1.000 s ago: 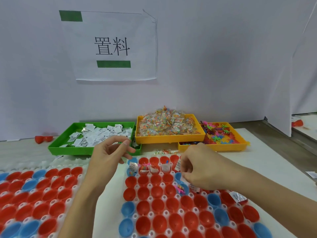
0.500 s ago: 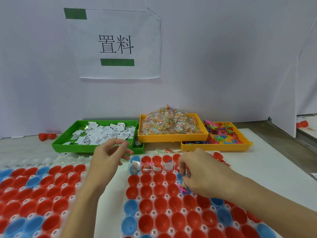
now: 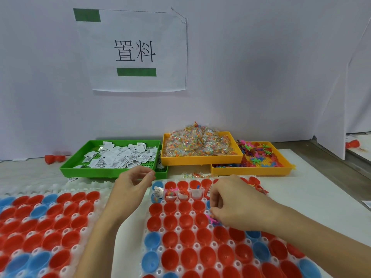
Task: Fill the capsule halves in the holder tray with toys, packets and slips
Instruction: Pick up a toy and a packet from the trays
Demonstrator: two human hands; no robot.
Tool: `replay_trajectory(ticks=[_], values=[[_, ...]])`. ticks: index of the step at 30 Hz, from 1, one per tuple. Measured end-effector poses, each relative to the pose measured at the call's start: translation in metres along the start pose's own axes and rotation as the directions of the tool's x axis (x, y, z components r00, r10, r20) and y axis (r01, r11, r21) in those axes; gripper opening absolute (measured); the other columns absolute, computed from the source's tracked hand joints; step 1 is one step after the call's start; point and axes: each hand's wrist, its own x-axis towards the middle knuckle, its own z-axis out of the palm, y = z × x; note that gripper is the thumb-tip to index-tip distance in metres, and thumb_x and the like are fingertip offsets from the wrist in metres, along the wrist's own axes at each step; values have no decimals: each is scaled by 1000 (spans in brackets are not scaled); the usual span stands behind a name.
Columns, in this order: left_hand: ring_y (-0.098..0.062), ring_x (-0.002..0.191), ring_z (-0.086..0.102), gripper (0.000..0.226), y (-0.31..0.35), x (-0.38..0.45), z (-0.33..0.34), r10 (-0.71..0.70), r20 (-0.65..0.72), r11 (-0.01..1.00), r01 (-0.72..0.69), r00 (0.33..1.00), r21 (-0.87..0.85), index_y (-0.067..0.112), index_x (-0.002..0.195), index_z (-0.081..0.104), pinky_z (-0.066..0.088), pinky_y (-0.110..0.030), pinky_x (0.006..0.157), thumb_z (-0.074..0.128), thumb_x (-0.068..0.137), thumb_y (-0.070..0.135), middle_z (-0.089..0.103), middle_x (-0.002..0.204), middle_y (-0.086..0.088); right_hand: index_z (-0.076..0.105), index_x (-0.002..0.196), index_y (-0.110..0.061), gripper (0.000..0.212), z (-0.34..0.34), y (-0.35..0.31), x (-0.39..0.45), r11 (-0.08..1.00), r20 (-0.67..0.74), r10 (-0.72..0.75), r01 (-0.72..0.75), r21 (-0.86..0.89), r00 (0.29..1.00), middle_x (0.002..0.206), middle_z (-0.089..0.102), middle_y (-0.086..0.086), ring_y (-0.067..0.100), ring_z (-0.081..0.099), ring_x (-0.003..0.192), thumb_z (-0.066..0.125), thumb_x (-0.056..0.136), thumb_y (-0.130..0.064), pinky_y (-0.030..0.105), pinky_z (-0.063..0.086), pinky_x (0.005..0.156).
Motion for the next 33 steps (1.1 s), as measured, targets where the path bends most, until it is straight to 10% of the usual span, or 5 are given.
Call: replay_trajectory(ticks=[8,25,33], values=[[-9,82,68,9,1,0,0,8,4,1000,-9,1000,10,25,95,69,51,-26,69,60,96,22,74,89,3,71,82,1,16,5,2,0,997,25,13,-11,-73,1000,88,70,23,36,69,80,58,87,-7,38,54,59],[-8,80,68,9,4,-2,-4,15,-10,1000,-15,1000,15,24,96,69,48,-24,67,61,96,20,74,90,3,77,91,-30,12,-22,15,-16,997,-244,-69,75,17,967,84,69,-21,-5,61,79,65,91,-27,14,51,69],[-20,39,54,20,65,-25,-6,166,99,986,-167,981,6,22,82,70,47,-20,46,57,96,27,73,69,-7,68,92,-28,22,3,148,-26,823,-656,504,-81,563,562,87,71,-2,11,63,74,58,95,-9,21,45,59]])
